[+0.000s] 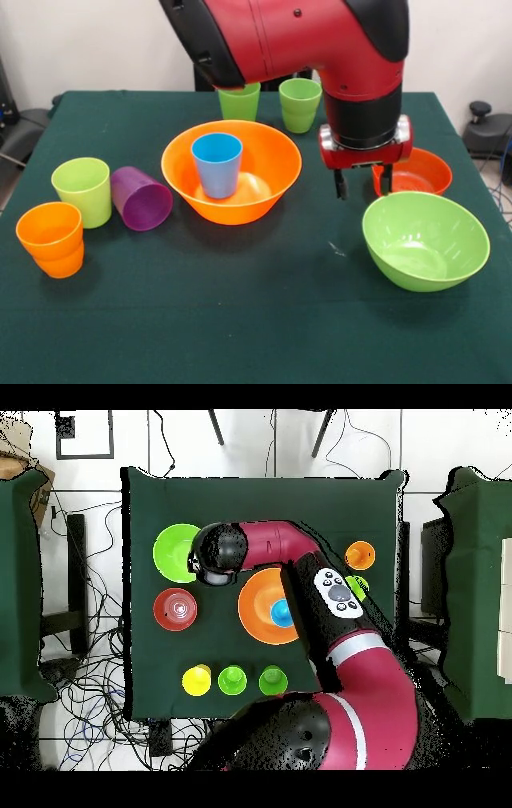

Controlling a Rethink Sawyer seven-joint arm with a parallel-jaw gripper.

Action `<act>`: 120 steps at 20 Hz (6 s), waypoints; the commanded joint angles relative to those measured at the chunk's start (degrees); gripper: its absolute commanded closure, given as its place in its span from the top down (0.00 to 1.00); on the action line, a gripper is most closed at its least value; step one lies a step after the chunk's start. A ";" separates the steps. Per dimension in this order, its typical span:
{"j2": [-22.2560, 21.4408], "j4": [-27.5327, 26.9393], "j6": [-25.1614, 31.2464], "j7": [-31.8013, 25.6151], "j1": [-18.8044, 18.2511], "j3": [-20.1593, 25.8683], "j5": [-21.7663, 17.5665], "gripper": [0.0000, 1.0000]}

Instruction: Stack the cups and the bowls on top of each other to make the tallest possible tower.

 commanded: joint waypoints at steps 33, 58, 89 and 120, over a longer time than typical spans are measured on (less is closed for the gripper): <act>3.34 -8.06 11.80 -10.42 5.25 -3.24 -6.87 1.00; 4.31 -9.99 12.90 -7.95 5.75 -2.22 -6.36 1.00; 4.73 -8.44 10.85 -7.48 4.41 -2.12 -6.57 1.00; 6.21 -8.11 7.59 -4.64 5.97 -2.61 -6.03 1.00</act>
